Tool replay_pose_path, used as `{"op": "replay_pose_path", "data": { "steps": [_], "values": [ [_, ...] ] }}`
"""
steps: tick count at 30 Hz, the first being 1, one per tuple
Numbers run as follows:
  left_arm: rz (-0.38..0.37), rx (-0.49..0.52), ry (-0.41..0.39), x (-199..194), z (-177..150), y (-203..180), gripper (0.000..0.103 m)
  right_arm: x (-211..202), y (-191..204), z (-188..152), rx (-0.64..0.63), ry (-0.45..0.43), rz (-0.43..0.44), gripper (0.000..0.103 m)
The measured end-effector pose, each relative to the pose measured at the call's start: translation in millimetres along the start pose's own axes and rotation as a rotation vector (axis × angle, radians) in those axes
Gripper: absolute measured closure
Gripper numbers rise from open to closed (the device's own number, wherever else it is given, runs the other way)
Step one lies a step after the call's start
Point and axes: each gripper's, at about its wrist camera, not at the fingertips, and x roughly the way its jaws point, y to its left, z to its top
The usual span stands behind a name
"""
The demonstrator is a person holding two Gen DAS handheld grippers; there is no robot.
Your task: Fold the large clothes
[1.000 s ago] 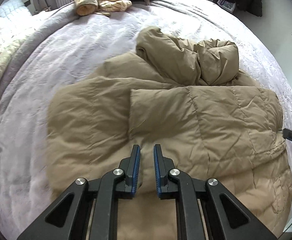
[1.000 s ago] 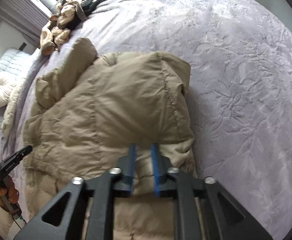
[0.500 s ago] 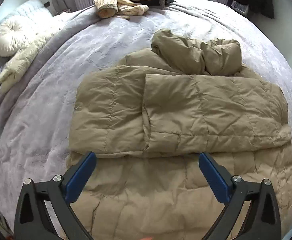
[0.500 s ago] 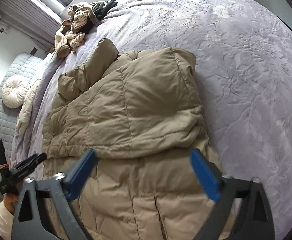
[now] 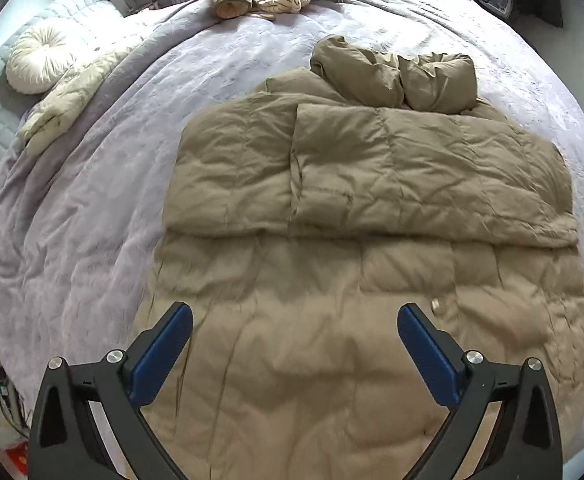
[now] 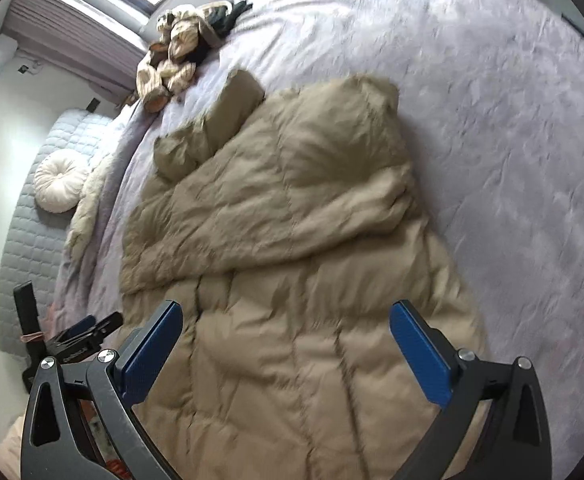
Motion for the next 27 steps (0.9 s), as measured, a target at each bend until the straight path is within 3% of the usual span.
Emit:
{"op": "replay_pose_path", "data": {
  "steps": [4,8,27],
  "values": [
    [-0.015,-0.01,0.028,-16.8,-20.5,5.6,0.0,2.1,7.6,-16.8,0.047,0.106,0.061,0.0],
    [-0.033,-0.017,0.053,-28.3,-41.7,16.6,0.0,-0.2,11.8,-34.5,0.092,0.139,0.058,0.0],
    [-0.088,-0.039,0.23,-33.5,-179.9,110.3,0.0,-18.8,6.0,-179.2,0.489,0.116,0.105,0.0]
  ]
}}
